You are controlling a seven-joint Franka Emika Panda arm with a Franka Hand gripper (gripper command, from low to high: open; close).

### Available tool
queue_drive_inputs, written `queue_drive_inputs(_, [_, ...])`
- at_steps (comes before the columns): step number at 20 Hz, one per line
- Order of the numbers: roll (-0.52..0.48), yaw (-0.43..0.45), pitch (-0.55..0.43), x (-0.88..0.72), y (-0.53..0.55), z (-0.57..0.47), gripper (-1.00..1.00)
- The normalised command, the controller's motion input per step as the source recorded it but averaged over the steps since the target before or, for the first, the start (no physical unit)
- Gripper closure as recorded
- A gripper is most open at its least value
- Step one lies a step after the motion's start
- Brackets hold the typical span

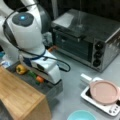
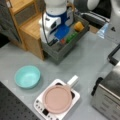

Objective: Open the drawer. Pick up the carrot. Put the carrots in the drawer.

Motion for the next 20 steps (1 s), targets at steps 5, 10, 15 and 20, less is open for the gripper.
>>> queue_drive_inputs(5, [0.058, -0.055, -0.084, -0.11, 0.06, -0.02, 1.0])
queue_drive_inputs(10, [0.044, -0.054, -0.089, -0.08, 0.05, -0.03, 1.0])
queue_drive_inputs(15, [0.038, -0.056, -0.087, -0.06, 0.05, -0.02, 1.0])
queue_drive_inputs(20, [0.04, -0.055, -0.089, -0.04, 0.05, -0.01, 1.0])
